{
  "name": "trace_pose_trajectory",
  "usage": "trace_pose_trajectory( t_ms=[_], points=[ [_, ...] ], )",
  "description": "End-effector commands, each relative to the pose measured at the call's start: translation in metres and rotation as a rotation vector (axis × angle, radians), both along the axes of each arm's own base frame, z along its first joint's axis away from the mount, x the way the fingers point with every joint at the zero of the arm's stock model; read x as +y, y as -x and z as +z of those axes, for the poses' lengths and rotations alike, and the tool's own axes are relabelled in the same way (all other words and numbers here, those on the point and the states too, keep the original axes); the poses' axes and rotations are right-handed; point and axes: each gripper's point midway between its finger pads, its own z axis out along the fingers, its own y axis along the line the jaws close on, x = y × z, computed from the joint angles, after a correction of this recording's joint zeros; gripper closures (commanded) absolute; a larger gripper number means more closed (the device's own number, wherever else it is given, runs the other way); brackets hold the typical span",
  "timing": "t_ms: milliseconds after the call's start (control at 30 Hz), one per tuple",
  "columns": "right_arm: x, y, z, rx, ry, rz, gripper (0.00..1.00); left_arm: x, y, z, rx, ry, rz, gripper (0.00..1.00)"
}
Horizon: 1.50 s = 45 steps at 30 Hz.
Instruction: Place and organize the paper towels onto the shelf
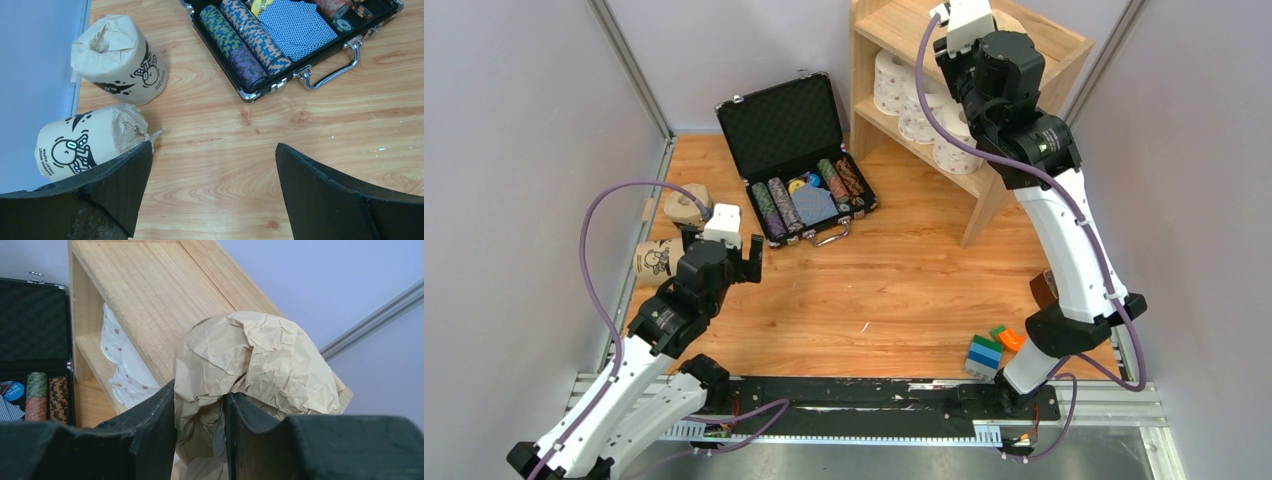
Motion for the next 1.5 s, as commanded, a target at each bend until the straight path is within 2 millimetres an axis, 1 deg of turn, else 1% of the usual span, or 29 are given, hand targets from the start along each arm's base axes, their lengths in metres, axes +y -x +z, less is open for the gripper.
trace_pose_trajectory(
  t_ms=[0,167,433,533,600,633,800,833,900,967,1033,1067,1167,1267,1400,1467],
  points=[
    [-0.022,0.012,0.044,-0.131,-0.059,-0.030,0.62,0.000,-0.004,0.007,-0.029,0.006,0.006,0.00],
    [-0.029,0.003,0.044,-0.136,-0.060,-0.042,0.59,0.000,-0.004,0.007,-0.028,0.004,0.007,0.00],
    [-0.037,-0.022,0.045,-0.155,-0.050,-0.045,0.52,0.000,-0.005,0.005,-0.023,0.003,0.004,0.00],
    [-0.037,-0.027,0.053,-0.190,-0.050,-0.034,0.48,-0.001,-0.005,0.004,-0.019,0.002,0.002,0.00],
    [-0.036,-0.031,0.060,-0.217,-0.045,-0.020,0.43,-0.002,-0.005,0.004,-0.018,0.001,0.001,0.00],
    [-0.035,-0.033,0.062,-0.230,-0.044,-0.008,0.38,-0.002,-0.005,0.003,-0.016,0.001,-0.001,0.00],
    [-0.030,-0.041,0.072,-0.278,-0.034,0.025,0.33,-0.003,-0.005,0.002,-0.012,-0.001,-0.005,0.00],
    [-0.028,-0.041,0.074,-0.286,-0.033,0.035,0.31,-0.003,-0.005,0.002,-0.012,-0.001,-0.005,0.00],
    [-0.026,-0.039,0.081,-0.314,-0.043,0.052,0.19,-0.003,-0.005,0.002,-0.011,-0.001,-0.004,0.00],
    [-0.025,-0.039,0.084,-0.324,-0.049,0.075,0.16,-0.003,-0.005,0.002,-0.012,-0.001,-0.005,0.00],
    [-0.027,-0.034,0.091,-0.349,-0.069,0.080,0.04,-0.003,-0.006,0.002,-0.011,-0.001,-0.007,0.00],
    [-0.028,-0.032,0.093,-0.355,-0.079,0.082,0.01,-0.003,-0.006,0.002,-0.010,-0.001,-0.007,0.00],
    [-0.030,-0.023,0.098,-0.368,-0.114,0.094,0.00,-0.004,-0.006,0.002,-0.009,-0.001,-0.008,0.00],
    [-0.041,-0.014,0.098,-0.367,-0.198,0.071,0.00,-0.004,-0.006,0.002,-0.009,0.000,-0.011,0.00],
    [-0.055,-0.007,0.083,-0.331,-0.294,0.018,0.00,-0.005,-0.006,0.003,-0.010,0.003,-0.013,0.00],
    [-0.056,-0.004,0.074,-0.308,-0.332,0.014,0.00,-0.005,-0.006,0.003,-0.011,0.004,-0.015,0.00]
  ],
)
